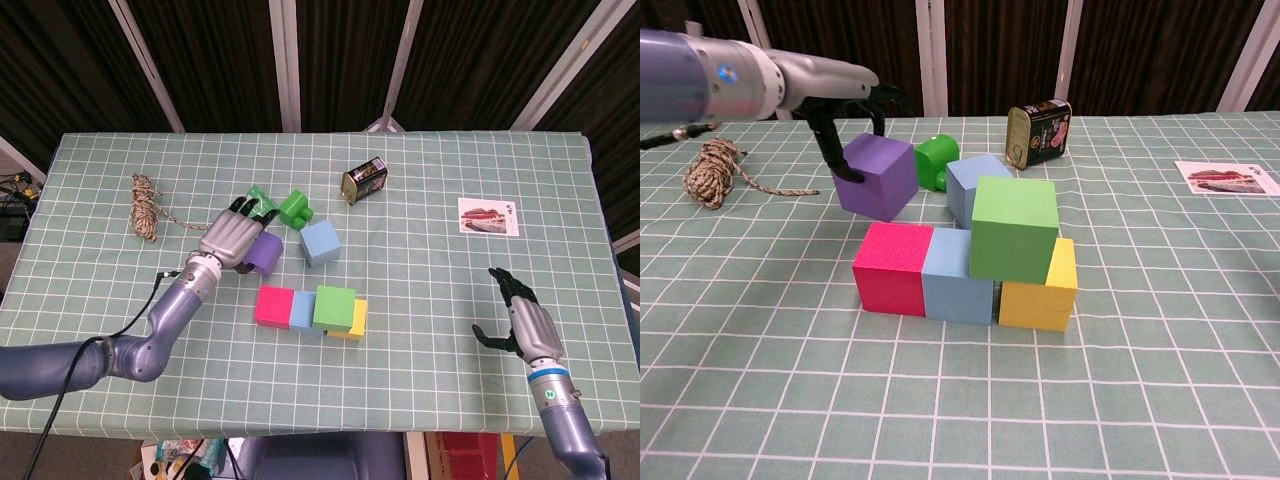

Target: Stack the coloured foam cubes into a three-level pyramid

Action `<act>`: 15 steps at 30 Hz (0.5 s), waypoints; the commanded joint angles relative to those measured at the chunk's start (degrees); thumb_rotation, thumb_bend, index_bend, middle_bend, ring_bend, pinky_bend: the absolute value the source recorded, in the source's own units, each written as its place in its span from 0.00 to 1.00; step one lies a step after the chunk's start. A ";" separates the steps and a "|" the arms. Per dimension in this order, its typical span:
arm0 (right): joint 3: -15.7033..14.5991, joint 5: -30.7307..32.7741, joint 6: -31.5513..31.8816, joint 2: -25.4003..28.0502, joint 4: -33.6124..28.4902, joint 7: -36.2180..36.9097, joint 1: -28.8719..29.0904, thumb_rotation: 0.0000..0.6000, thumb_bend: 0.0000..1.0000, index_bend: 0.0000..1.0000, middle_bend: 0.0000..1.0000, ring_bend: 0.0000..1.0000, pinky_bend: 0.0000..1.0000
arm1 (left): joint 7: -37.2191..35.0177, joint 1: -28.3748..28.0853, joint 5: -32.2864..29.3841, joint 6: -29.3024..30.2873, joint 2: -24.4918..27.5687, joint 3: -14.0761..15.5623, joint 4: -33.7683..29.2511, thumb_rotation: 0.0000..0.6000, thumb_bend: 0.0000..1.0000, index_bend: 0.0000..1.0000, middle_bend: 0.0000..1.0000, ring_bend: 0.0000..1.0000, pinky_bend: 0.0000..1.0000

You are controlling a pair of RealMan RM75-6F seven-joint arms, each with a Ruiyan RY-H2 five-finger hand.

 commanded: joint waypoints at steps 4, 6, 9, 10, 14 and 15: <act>0.13 -0.16 0.34 0.00 -0.32 -0.10 -0.05 1.00 0.35 0.00 0.00 0.00 0.00 | -0.87 4.74 3.74 3.14 8.27 3.44 -8.61 1.00 0.36 0.00 0.34 0.00 0.01; 0.10 -0.18 0.39 -0.02 -0.41 -0.22 -0.06 1.00 0.35 0.00 0.00 0.00 0.00 | -1.07 5.66 4.44 3.43 9.87 4.20 -10.30 1.00 0.36 0.00 0.34 0.00 0.01; 0.03 -0.21 0.41 -0.08 -0.48 -0.37 -0.07 1.00 0.35 0.00 0.00 0.00 0.00 | -1.67 6.78 5.53 3.94 11.38 4.74 -12.04 1.00 0.36 0.00 0.34 0.00 0.01; 0.02 -0.24 0.44 -0.09 -0.53 -0.43 -0.07 1.00 0.35 0.00 0.00 0.00 0.00 | -1.92 7.17 5.97 4.20 11.79 4.84 -12.61 1.00 0.36 0.00 0.34 0.00 0.01; 0.05 -0.42 0.64 -0.13 -0.67 -0.55 -0.10 1.00 0.35 0.00 0.00 0.00 0.00 | -3.04 8.16 7.17 5.21 12.26 4.31 -14.30 1.00 0.36 0.00 0.35 0.00 0.01; 0.02 -0.45 0.65 -0.14 -0.71 -0.58 -0.11 1.00 0.35 0.00 0.00 0.00 0.00 | -3.17 8.23 7.39 5.43 12.35 4.02 -14.83 1.00 0.35 0.00 0.35 0.00 0.01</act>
